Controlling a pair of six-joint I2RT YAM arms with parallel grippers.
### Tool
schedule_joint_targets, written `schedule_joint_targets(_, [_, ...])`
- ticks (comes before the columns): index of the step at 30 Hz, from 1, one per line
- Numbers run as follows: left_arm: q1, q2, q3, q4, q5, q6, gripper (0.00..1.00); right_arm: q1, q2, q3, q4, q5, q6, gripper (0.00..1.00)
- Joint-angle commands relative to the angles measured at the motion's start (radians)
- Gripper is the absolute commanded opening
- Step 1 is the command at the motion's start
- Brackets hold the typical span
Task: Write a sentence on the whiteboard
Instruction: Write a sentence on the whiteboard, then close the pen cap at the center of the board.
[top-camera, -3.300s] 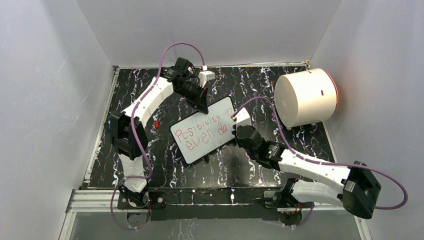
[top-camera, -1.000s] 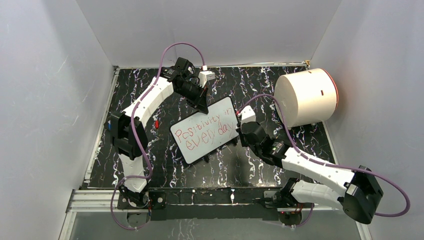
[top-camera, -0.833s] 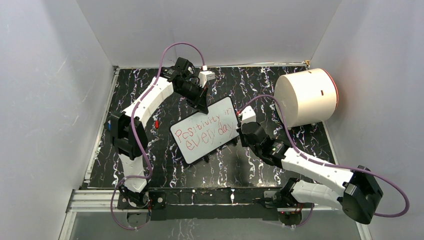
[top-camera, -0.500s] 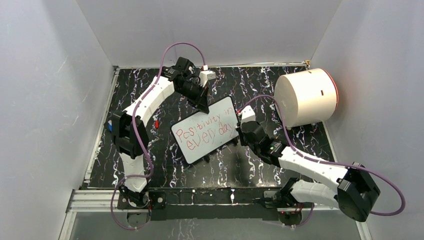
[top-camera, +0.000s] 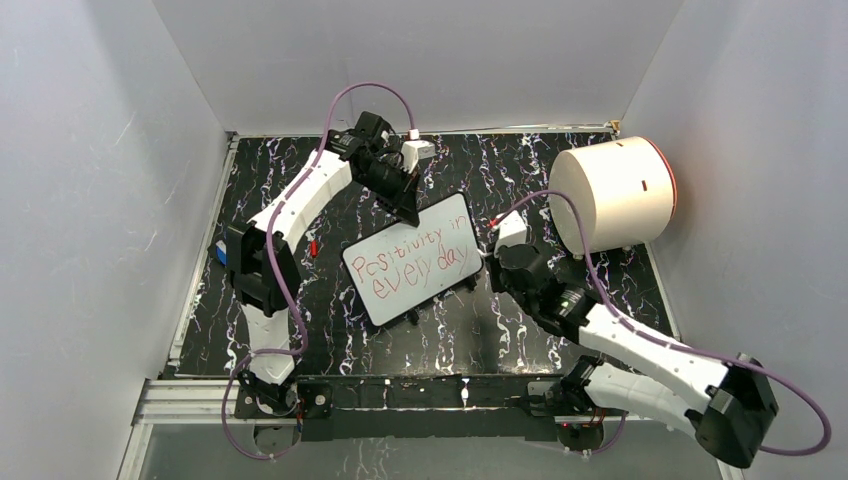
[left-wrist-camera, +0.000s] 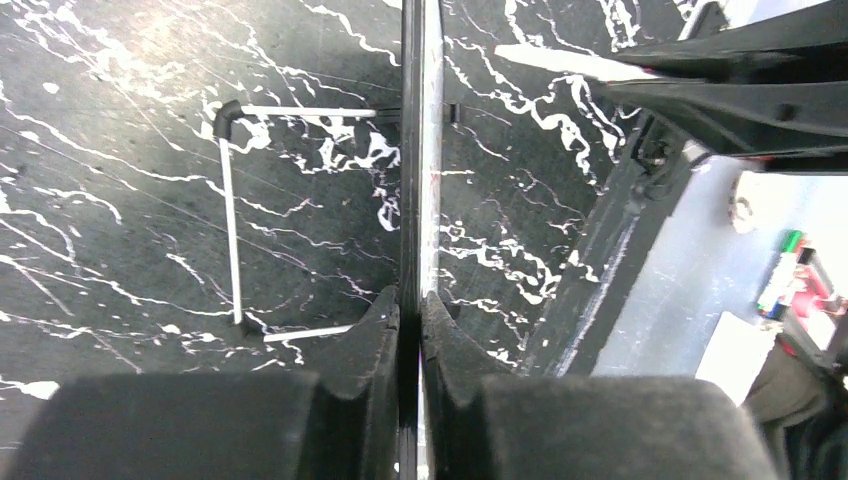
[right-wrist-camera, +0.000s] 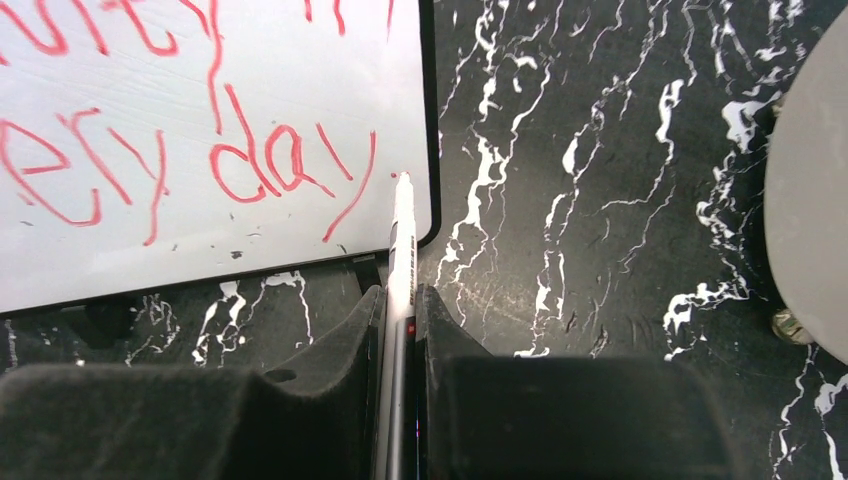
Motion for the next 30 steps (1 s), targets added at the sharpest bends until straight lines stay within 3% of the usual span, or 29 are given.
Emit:
schedule_joint_targets(1, [-0.023, 0.027, 0.074, -0.042, -0.139, 0.005, 0.15, -0.004, -0.088, 0.057, -0.057, 0.022, 0.015, 0.00])
schedule_joint_targets(5, [-0.023, 0.013, 0.141, -0.044, -0.182, -0.032, 0.39, -0.002, -0.110, 0.073, -0.083, 0.024, 0.022, 0.00])
schedule_joint_targets(9, [-0.023, -0.041, 0.152, -0.016, -0.264, -0.089, 0.53, -0.002, -0.126, 0.087, -0.098, 0.031, 0.022, 0.00])
schedule_joint_targets(13, [-0.021, -0.161, 0.053, 0.072, -0.464, -0.185, 0.63, -0.003, -0.151, 0.118, -0.132, 0.041, 0.018, 0.00])
schedule_joint_targets(19, [0.047, -0.407, -0.198, 0.207, -0.657, -0.317, 0.74, -0.004, -0.192, 0.142, -0.168, 0.052, 0.023, 0.00])
schedule_joint_targets(30, [0.291, -0.570, -0.534, 0.216, -0.771, -0.457, 0.72, -0.001, -0.201, 0.157, -0.201, 0.063, 0.030, 0.00])
